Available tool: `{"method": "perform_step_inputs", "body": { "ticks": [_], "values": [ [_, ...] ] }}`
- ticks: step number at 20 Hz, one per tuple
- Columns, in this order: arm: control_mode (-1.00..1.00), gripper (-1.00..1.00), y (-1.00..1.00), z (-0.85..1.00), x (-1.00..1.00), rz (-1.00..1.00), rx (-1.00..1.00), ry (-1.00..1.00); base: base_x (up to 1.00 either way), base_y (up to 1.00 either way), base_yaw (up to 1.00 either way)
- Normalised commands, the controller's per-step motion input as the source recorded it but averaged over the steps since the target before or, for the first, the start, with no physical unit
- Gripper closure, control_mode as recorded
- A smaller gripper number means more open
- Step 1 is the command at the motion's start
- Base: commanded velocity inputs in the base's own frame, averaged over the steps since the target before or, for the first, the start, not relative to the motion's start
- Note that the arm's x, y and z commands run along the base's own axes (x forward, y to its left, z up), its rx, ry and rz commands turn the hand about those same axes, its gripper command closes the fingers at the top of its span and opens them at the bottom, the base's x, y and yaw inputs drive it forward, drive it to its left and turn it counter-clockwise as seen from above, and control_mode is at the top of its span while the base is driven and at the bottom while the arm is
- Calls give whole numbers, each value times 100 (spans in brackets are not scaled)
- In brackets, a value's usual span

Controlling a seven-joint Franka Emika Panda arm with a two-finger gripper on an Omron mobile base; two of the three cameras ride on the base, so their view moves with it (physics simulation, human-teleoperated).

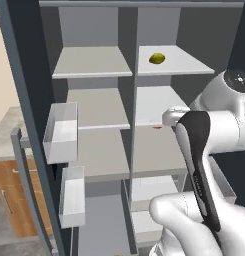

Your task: Take the pear and lemon from the fridge shelf and place them in the freezer drawer to begin freezing them.

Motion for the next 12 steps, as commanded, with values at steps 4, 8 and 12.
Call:
{"method": "perform_step_inputs", "body": {
  "ticks": [4, 8, 12],
  "values": [
    [-100, -100, -24, 77, 66, -15, -6, -4, 0, 0, 0],
    [-100, -100, -23, 58, 74, -4, -2, -9, 0, 0, 0],
    [-100, -100, -27, 32, 71, 0, 0, -11, 0, 0, 0]
  ]
}}
